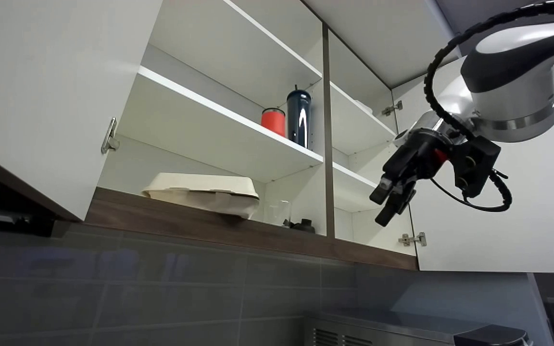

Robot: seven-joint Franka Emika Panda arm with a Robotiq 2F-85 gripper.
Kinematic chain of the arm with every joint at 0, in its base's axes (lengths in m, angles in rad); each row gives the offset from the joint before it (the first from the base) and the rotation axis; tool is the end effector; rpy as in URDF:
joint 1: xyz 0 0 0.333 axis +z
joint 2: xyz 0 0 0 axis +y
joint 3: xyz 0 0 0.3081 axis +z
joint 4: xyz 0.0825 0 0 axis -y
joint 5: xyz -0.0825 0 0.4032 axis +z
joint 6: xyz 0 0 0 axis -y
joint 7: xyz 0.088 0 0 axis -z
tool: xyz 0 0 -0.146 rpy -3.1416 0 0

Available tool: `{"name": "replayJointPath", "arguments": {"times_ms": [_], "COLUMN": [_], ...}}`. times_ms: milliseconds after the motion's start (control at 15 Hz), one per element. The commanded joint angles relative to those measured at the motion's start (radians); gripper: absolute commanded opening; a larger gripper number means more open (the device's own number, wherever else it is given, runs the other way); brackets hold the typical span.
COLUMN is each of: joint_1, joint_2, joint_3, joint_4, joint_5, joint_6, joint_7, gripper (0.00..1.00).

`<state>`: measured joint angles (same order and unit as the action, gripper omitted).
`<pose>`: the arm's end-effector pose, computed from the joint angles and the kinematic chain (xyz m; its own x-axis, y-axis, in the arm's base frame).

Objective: Pick up the takeaway food container and put it into the cupboard

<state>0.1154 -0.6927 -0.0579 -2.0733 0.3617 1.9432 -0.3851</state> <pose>0.3958 0.0510 0.7108 0.7467 0.2631 0.6110 0.4447 -0.8804 -0.1644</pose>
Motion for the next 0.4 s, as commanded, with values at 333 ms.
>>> {"name": "replayJointPath", "arguments": {"times_ms": [333], "joint_1": [0.023], "joint_2": [-0.004], "joint_3": [-0.013], "joint_4": [-0.002], "joint_5": [-0.013], "joint_6": [0.002], "joint_7": [0.003], "gripper": [1.00]}}
